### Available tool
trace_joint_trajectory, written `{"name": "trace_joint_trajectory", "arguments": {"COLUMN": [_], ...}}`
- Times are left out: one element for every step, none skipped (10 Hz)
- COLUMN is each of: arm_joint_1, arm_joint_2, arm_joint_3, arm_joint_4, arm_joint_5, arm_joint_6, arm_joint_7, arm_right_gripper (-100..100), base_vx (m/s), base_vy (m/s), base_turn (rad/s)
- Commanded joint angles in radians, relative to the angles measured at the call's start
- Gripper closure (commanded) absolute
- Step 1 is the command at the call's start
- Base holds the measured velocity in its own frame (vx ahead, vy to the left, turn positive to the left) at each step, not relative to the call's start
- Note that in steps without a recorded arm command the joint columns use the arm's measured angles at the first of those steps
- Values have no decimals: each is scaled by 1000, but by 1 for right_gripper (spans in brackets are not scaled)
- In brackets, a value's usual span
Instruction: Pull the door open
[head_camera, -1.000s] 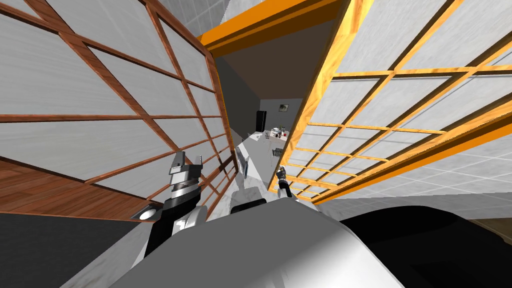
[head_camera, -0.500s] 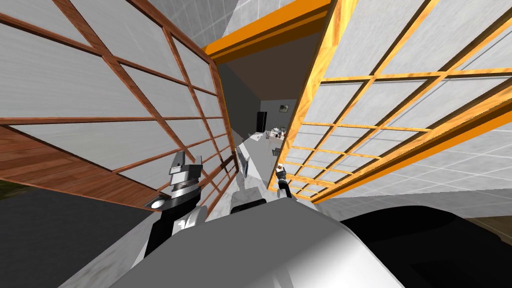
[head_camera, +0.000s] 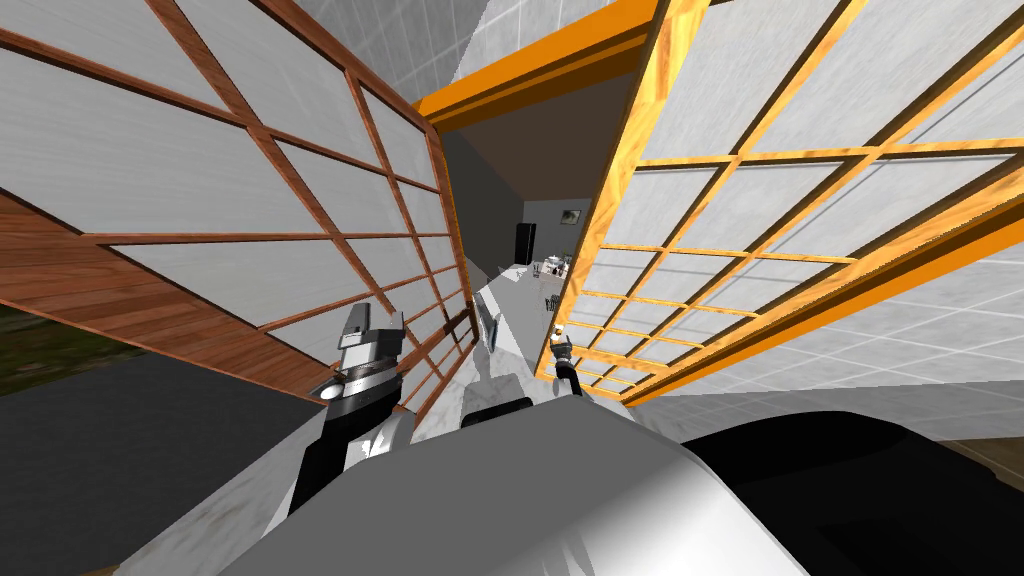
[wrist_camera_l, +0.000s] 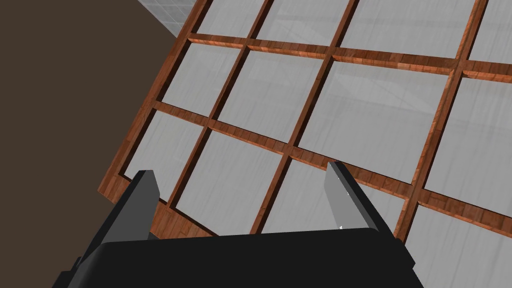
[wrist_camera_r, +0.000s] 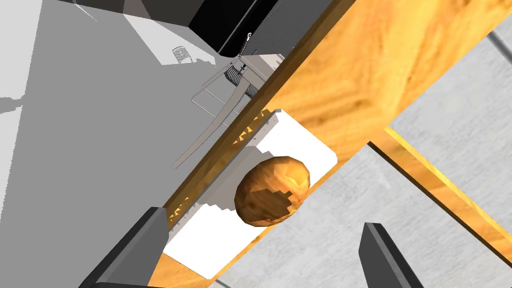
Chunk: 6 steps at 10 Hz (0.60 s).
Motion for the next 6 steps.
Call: {"name": "trace_joint_trajectory", "arguments": {"arm_joint_1": [3,6,6,9,9,12], "arm_joint_2": [3,6,6,9,9,11], "arm_joint_3": [12,22,22,32,32,42], "arm_joint_4": [-5,-11,-11,-17,-17,-22], "arm_joint_5": [-21,-40,-40,-59,-59,-78], "arm_joint_6": [-8,-13,-13,-19,-19,-24], "arm_joint_7": [-50,-75,-94,-128,-135,-174], "arm_right_gripper": [-100,-100,-100,-100,-100,-100], "base_vx": [-49,-76,-59,-62,-51,-49], "base_vy": [-7,-20,-16,-13,-6,-2], "base_turn": [42,72,29,45,29,45]}}
